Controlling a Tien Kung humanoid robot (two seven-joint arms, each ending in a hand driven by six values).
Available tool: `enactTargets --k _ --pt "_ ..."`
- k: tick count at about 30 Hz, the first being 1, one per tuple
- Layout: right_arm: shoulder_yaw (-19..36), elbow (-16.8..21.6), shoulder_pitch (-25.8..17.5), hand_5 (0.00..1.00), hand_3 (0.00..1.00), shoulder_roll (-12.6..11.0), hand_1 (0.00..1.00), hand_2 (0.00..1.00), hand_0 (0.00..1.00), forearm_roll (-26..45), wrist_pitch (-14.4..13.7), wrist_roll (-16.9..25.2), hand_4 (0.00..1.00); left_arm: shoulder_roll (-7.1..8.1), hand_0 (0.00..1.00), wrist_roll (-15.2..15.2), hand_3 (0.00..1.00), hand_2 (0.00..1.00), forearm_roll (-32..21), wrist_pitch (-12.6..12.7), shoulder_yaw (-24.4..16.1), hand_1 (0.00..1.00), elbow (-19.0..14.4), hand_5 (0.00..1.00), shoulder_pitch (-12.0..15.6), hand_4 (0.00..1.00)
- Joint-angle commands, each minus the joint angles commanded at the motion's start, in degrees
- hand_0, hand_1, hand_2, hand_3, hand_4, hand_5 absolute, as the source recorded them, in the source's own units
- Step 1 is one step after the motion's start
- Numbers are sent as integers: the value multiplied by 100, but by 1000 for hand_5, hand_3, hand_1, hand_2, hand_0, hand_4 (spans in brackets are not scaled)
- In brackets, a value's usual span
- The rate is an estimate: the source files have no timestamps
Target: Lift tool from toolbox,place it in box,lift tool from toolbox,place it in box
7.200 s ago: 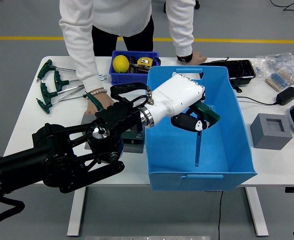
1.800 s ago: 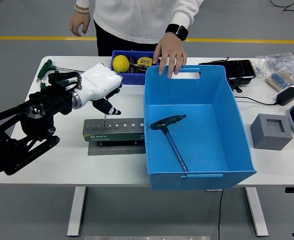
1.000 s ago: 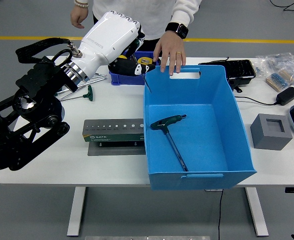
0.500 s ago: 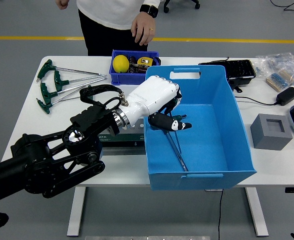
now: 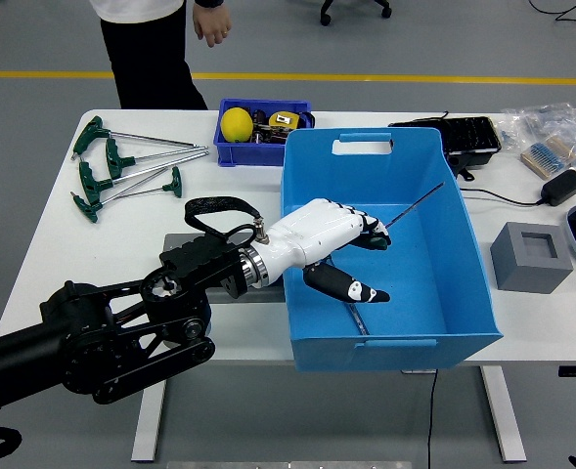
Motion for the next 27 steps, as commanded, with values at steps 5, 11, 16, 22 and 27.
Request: enactTargets --k 5,11,16,22,27 --pt "17 0 1 825 790 2 760 768 824 -10 0 5 998 41 747 81 805 976 27 -158 -109 827 50 758 38 973" --pt "24 0 -4 824 790 6 760 768 822 -14 2 8 998 82 775 204 830 998 92 -336 -234 861 92 769 88 972" --pt "19 0 -1 823 790 1 760 767 822 -1 -2 11 998 135 780 187 848 998 129 -88 -475 855 61 769 247 969" --pt "-42 0 -11 822 790 -6 760 767 823 78 -11 15 998 123 777 124 851 993 216 781 -1567 843 -75 763 1003 965" --pt "-107 0 -26 821 789 -9 759 767 822 143 -15 19 998 -131 774 -83 821 919 -406 1285 -2708 808 -114 767 1872 959"
